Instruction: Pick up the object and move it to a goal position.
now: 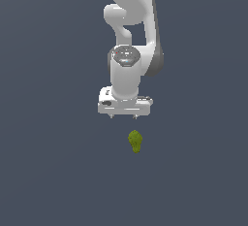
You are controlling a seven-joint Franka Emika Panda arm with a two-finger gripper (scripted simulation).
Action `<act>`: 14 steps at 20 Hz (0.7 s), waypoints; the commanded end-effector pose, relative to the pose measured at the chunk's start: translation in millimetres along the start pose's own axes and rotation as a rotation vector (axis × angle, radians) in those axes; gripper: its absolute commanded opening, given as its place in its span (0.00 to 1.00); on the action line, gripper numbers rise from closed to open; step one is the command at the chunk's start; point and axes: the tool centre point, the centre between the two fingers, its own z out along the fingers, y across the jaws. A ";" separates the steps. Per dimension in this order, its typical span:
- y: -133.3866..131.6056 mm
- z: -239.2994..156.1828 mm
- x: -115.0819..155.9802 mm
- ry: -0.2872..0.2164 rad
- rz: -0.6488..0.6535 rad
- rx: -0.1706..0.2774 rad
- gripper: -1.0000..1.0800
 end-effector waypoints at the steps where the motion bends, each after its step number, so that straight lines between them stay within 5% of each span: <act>1: -4.5 4.6 6.0 -0.001 0.023 0.002 0.96; 14: -43.5 45.8 50.6 -0.006 0.216 0.020 0.96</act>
